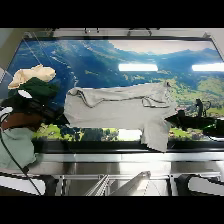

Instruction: Fold the shirts.

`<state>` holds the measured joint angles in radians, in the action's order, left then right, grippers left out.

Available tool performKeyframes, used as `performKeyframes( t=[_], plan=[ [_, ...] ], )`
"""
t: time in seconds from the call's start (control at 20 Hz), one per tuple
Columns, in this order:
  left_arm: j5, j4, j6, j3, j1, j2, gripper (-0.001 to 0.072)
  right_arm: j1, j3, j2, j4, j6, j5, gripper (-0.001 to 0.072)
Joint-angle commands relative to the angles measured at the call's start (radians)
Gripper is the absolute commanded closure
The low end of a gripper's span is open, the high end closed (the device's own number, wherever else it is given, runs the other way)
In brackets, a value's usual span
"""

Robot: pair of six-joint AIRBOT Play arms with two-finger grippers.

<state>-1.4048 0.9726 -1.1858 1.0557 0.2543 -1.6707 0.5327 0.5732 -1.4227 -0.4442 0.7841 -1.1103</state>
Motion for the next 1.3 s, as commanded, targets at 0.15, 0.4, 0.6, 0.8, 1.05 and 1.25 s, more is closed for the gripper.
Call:
performKeyframes(
  t=[0.15,0.4,0.6,0.8,1.05,1.25],
  plan=[
    [-0.086,-0.089,0.026,-0.05,0.122,0.182,0.0683,0.135,0.001,0.11,0.042,0.01,-0.208,0.0698],
    [-0.294,-0.562,0.175,0.034,0.166,0.423,0.0684,0.134,0.07,0.46,0.54,-0.013,-0.444,0.0698],
    [-0.354,-0.897,0.183,0.281,0.268,0.615,0.0683,0.135,0.326,0.795,0.646,0.004,-0.233,0.0698],
    [-0.352,-1.108,0.194,0.455,0.555,0.758,0.0682,0.135,0.537,0.982,0.59,-0.029,0.081,0.0698],
    [-0.372,-1.093,0.193,0.499,0.692,0.783,0.0681,0.134,0.607,1.023,0.345,0.026,0.136,0.0698],
    [-0.39,-0.892,0.193,0.499,0.443,0.633,0.0681,0.129,0.535,0.932,0.297,0.062,0.01,0.0698]
  ],
)
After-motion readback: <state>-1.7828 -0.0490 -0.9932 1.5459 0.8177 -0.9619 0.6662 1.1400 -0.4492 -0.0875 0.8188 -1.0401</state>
